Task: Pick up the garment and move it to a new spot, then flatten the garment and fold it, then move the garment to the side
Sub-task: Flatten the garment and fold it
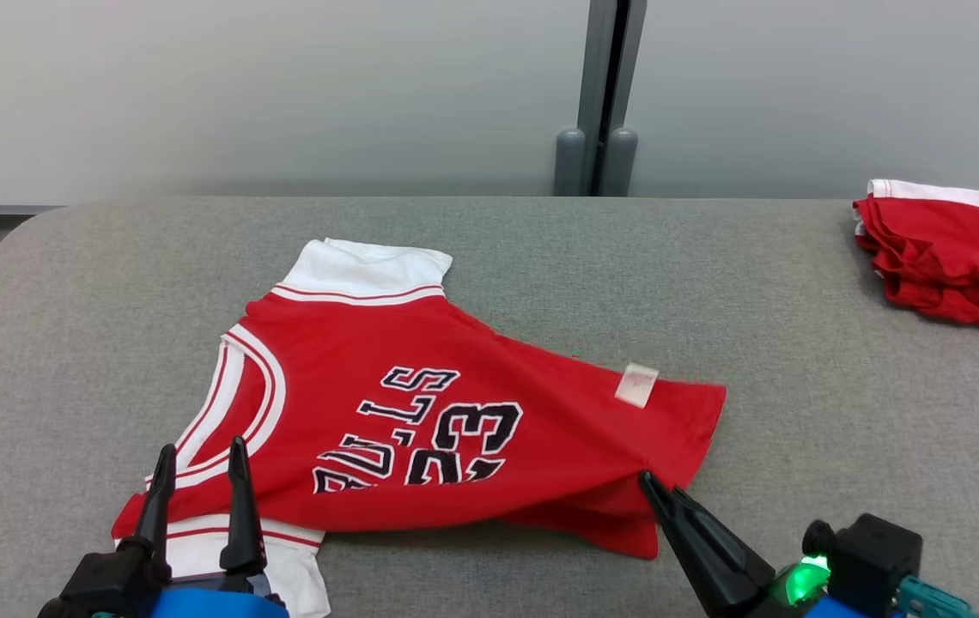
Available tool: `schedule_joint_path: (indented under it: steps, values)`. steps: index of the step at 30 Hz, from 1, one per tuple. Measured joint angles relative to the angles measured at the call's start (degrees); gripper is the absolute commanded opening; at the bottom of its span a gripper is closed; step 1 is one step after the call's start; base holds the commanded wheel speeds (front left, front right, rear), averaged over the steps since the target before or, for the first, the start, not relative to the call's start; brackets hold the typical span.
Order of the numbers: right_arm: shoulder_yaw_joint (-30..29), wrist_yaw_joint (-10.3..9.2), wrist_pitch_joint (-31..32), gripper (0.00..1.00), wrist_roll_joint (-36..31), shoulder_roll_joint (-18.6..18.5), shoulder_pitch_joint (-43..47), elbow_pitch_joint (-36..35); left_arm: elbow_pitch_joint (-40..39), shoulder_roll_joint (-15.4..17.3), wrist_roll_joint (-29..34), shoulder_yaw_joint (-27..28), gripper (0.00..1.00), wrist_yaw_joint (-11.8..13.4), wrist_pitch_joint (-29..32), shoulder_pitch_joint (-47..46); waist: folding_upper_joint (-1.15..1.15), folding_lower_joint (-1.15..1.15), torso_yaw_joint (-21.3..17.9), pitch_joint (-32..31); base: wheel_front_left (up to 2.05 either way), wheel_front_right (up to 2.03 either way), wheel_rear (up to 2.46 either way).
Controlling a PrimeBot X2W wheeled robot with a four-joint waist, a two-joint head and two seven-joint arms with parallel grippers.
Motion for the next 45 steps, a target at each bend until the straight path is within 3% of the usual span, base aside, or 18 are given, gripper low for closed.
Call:
schedule_joint_path:
  steps: [7, 12, 25, 36, 37, 38, 45]
  values:
    - [-3.0, 0.0, 7.2, 0.0, -0.5, 1.9, 4.0, -11.3, -0.9, 0.0, 0.3, 0.1, 1.0, 0.5, 0.0, 0.0, 0.0, 0.0, -0.9, 0.7, 0.0, 0.0, 0.0]
    - [-4.9, 0.0, 8.7, 0.0, -1.0, 2.9, 4.7, -11.7, -1.1, 0.0, 0.3, -0.4, 1.0, 0.6, 0.0, -0.4, 0.0, 0.01, -1.0, 1.3, 0.0, 0.0, 0.0]
    - [-9.4, 0.0, 2.5, 0.0, -2.3, 2.2, -1.3, 0.1, -0.8, 0.0, -0.2, -1.3, 1.0, 1.1, 0.0, -0.9, 0.01, 0.01, 0.1, 1.7, 0.0, 0.0, 0.0]
    - [-9.9, 0.0, -1.6, 0.01, -1.8, -0.5, -14.0, 21.1, 0.5, 0.0, -0.7, -2.1, 1.0, 0.5, 0.0, -2.4, 0.01, 0.01, 2.7, 2.3, 0.0, 0.0, 0.0]
    - [-9.9, 0.0, -2.3, 0.4, -1.6, -0.5, -15.3, 23.5, 0.5, 0.0, -0.7, -2.1, 1.0, 0.5, 0.0, -2.4, 0.01, 0.01, 2.8, 2.3, 0.0, 0.0, 0.0]
    - [-9.7, 0.01, -2.6, 1.0, -1.5, -0.4, -16.7, 26.0, 0.6, 0.0, -0.7, -2.0, 1.0, 0.5, 0.0, -2.4, 0.01, 0.01, 2.8, 2.4, 0.0, 0.0, 0.0]
    - [-7.1, 0.0, -7.6, 1.0, -1.3, -0.5, -21.6, 38.5, 1.0, 0.0, -0.7, -1.9, 1.0, 0.5, 0.0, -2.3, 0.01, 0.01, 2.7, 2.3, 0.0, 0.0, 0.0]
